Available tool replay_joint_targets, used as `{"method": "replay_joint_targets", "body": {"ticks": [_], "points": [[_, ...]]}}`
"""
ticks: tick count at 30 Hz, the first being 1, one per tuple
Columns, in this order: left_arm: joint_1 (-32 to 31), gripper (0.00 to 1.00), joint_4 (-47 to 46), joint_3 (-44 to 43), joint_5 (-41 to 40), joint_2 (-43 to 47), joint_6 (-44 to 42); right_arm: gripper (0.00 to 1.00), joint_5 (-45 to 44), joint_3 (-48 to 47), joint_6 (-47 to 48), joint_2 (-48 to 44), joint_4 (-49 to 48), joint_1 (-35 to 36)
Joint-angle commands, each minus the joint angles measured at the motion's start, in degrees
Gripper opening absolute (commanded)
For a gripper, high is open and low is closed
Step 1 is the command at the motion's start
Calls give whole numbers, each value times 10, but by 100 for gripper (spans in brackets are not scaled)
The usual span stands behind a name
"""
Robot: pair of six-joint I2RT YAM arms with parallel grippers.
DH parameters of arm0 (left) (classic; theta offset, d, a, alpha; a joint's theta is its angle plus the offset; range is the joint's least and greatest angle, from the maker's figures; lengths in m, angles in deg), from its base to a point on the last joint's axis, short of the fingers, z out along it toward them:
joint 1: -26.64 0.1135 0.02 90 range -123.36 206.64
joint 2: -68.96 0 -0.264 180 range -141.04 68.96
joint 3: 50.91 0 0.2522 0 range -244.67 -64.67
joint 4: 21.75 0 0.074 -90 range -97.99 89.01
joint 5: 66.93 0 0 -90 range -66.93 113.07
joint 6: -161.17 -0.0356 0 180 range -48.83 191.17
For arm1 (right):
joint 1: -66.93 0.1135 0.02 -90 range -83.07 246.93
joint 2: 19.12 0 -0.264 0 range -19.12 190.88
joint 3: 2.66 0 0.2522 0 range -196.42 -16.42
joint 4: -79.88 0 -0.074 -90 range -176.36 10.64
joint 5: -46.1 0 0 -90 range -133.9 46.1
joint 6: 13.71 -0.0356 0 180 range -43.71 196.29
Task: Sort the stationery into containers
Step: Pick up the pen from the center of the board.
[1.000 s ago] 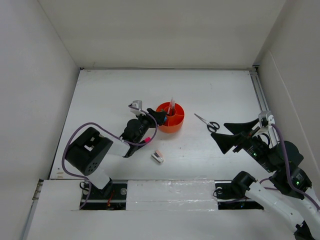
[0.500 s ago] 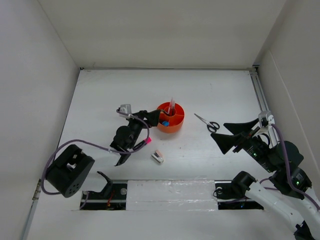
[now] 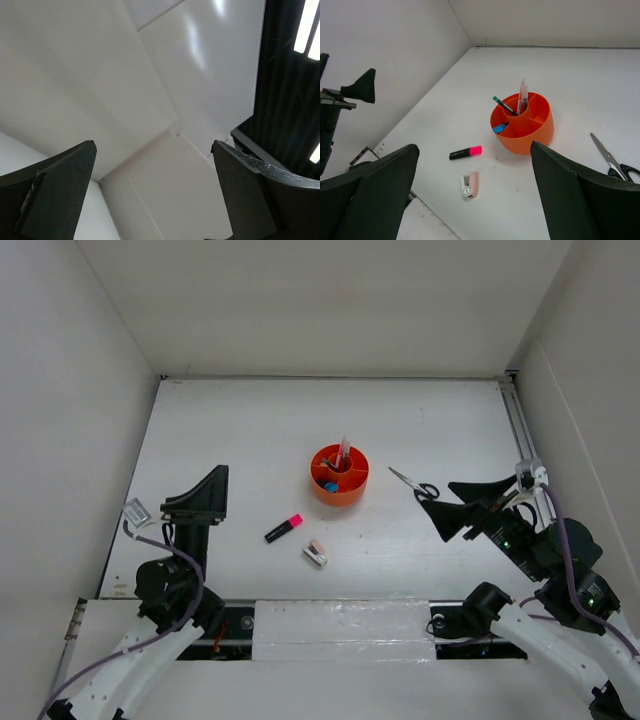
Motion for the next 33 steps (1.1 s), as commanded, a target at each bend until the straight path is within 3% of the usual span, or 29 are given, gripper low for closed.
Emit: {"method": "replay_joint_targets", "body": {"ticks": [1, 2, 3, 4, 5, 9, 10, 13, 18, 24, 27, 33], "points": [[1, 100, 247, -22, 30, -1, 33, 99, 14, 2, 4, 8, -57, 9], [1, 100, 309, -95, -8, -86, 33, 99, 27, 2, 4, 8, -69, 9], [1, 100, 380, -144, -29, -87, 39, 99, 33, 2, 4, 15, -69, 9], [1, 100, 459, -198, -49, -201, 45, 99, 39, 2, 4, 15, -69, 9], [1, 100, 583, -301, -59, -260, 40, 99, 45, 2, 9, 15, -75, 9], [1, 100, 753, -480, -31, -487, -61, 99, 59, 8, 9, 8, -75, 9], [1, 100, 763, -495, -21, -516, -125, 99, 59, 8, 9, 2, -75, 9], [-23, 100, 758, -500, 13, -579, -209, 99, 69, 13, 14, -11, -80, 9], [-23, 100, 739, -492, 106, -557, -340, 99, 74, 13, 9, -35, -80, 9], [-46, 100, 689, -427, 147, -497, -400, 99, 98, 13, 14, -54, -75, 9], [-46, 100, 688, -429, 207, -539, -457, 99, 111, 19, 14, -54, -87, 9], [-74, 100, 668, -416, 209, -627, -497, 99, 124, 32, 9, -65, -105, 9]]}}
